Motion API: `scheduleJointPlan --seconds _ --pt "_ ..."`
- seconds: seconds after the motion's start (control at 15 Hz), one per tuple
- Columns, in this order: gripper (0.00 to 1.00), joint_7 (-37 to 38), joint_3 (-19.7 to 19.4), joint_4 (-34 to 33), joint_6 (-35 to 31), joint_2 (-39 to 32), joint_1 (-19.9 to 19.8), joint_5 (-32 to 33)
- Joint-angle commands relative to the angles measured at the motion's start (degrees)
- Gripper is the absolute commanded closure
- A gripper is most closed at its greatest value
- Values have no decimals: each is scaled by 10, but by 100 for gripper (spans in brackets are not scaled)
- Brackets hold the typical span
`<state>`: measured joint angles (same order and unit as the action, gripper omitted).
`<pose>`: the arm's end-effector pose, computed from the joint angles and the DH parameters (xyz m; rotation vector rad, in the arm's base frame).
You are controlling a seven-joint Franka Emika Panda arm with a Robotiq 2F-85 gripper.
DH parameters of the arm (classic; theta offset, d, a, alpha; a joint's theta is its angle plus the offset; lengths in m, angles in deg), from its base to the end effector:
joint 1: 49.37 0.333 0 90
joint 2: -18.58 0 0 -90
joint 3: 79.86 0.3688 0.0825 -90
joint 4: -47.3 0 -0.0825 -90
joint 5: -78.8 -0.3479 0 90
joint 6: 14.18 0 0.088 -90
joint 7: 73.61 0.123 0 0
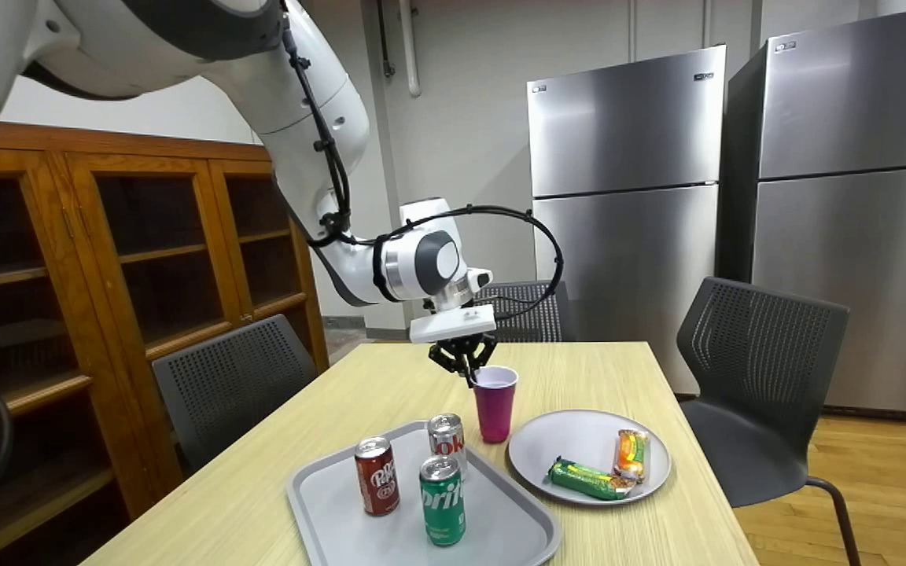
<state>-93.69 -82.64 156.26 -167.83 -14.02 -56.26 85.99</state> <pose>0.6525 -0.1045 0.2764 2.9531 0.4444 0.2690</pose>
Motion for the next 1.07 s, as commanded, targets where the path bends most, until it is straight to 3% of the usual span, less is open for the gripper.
scheduleJointPlan --seconds 0.0,0.07,0.13,0.2,0.33,0.8,1.0 --pt "99 28 -11 0 -1 -1 12 22" --pt "99 31 -12 0 -1 -1 14 23" --pt "70 35 -13 -1 2 -1 15 24" --pt "69 38 -14 -1 3 -1 16 25" --pt "56 58 -24 1 -5 3 22 29" --pt "2 36 3 6 13 27 -6 -3" --pt "0 14 25 8 29 42 -27 -30"
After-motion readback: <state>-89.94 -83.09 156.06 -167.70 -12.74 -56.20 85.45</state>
